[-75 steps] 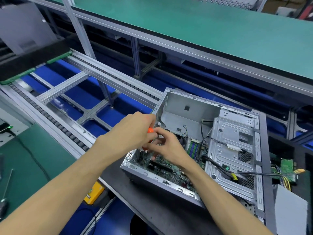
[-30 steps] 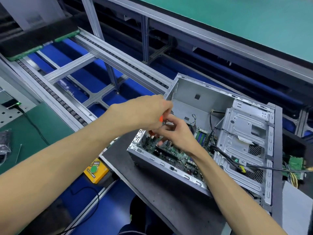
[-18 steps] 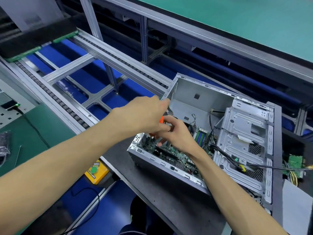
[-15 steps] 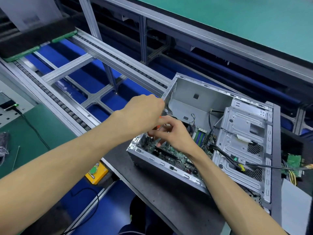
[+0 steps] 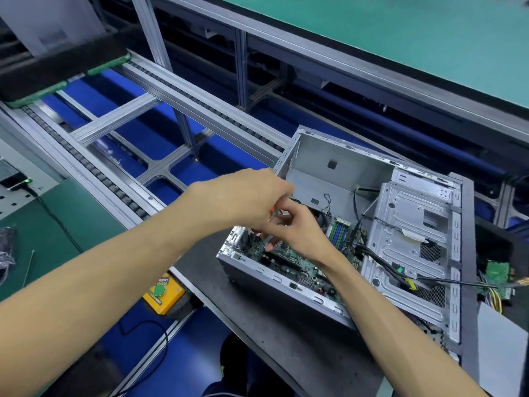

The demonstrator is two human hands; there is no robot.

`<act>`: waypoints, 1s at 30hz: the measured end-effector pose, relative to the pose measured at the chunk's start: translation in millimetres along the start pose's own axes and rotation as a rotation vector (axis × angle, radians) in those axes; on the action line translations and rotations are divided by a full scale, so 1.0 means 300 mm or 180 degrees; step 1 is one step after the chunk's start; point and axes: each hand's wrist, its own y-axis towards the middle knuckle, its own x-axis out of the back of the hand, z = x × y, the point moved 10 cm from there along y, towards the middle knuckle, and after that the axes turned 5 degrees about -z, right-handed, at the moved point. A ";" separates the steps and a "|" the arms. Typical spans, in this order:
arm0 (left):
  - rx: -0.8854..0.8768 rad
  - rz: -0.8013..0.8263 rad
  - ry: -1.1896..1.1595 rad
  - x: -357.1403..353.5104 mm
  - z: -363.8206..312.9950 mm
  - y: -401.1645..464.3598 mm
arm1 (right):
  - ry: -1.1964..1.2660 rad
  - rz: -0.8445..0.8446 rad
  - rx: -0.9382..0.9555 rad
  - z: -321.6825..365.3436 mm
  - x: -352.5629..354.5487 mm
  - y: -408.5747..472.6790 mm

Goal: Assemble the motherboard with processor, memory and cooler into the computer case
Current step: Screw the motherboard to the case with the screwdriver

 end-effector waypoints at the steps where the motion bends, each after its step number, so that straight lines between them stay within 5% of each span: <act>1: -0.0180 0.0128 -0.0167 -0.005 -0.019 -0.003 | -0.0031 -0.0041 -0.0045 -0.009 0.009 0.000; 3: -0.0255 0.0002 -0.0087 0.000 -0.031 -0.006 | -0.0023 -0.0053 -0.0053 -0.009 0.014 0.002; 7: 0.0479 -0.0584 0.0761 0.031 0.035 -0.008 | -0.0157 -0.0048 0.0043 0.004 0.011 0.012; 13: -0.0364 0.0132 -0.0120 -0.009 -0.043 0.000 | -0.0192 -0.0090 -0.0099 -0.009 0.018 0.007; 18: 0.0488 -0.0587 0.0746 0.044 0.029 0.006 | -0.0126 -0.0053 0.0060 0.017 0.007 0.012; 24: -0.0366 0.0368 -0.0111 -0.009 -0.043 0.008 | -0.0165 -0.0074 -0.0084 -0.010 0.016 0.011; 30: 0.0515 -0.0397 0.0951 0.014 0.046 0.013 | -0.0168 0.0005 0.0034 0.006 0.003 0.020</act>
